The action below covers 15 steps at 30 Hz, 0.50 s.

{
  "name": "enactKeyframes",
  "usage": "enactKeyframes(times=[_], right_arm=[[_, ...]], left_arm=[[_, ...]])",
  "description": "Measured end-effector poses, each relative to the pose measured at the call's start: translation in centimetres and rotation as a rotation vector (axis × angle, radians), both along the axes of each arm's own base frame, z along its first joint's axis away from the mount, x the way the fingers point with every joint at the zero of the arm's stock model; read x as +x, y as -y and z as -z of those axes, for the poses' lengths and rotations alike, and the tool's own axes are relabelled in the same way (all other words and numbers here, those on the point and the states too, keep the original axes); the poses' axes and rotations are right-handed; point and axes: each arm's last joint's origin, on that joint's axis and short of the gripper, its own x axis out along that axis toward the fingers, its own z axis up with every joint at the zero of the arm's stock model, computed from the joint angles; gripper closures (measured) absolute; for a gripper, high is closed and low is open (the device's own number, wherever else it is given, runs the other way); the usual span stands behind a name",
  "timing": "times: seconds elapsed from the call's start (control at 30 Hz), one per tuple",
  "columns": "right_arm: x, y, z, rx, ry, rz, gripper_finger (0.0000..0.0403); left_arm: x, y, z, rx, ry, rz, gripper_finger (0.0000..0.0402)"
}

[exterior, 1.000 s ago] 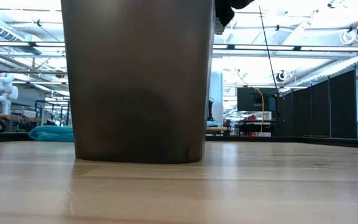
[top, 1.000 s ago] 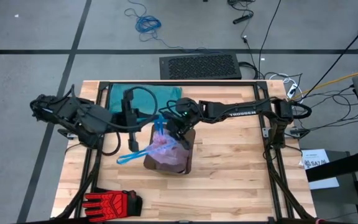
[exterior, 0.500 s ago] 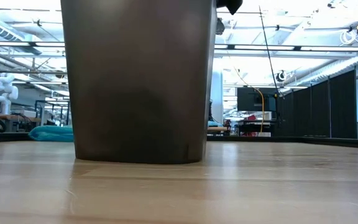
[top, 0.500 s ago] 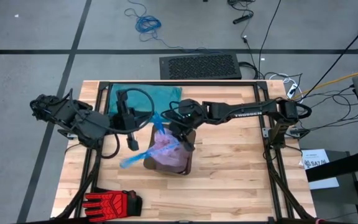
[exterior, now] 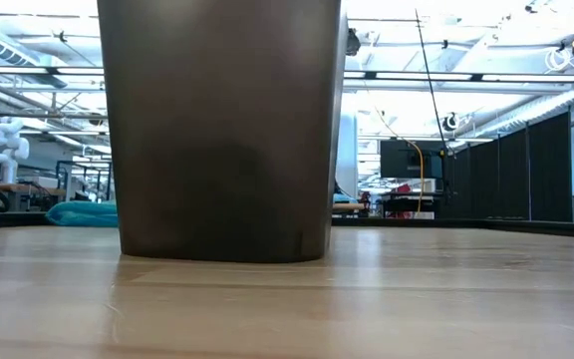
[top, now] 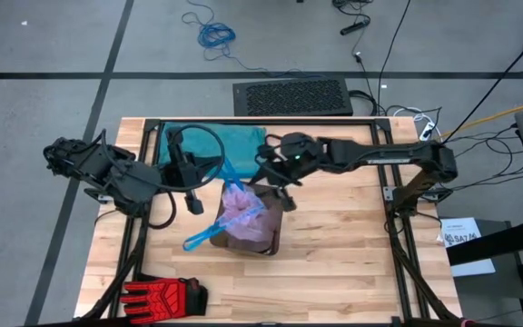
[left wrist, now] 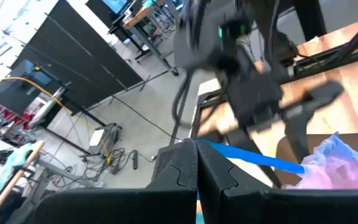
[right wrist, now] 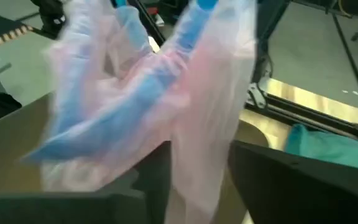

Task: Place trash/remove bag and relplace
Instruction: Remove the trash bag from the trash bin and put it on the top right of the table

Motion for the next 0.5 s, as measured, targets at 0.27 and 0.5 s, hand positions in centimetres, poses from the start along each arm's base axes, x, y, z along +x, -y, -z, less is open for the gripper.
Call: enactKeyframes(times=[0.27,0.5], right_arm=[[-3.3,-0.5,-1.4,0.051,-0.136,0.017,0.0158],[-0.4,-1.2,0.2,0.104,-0.083,0.016,0.0129]], left_arm=[[0.0,0.0,0.0,0.006,0.004,-0.015,0.0402],[0.0,-0.1,0.0,0.006,0.006,-0.019,0.0401]])
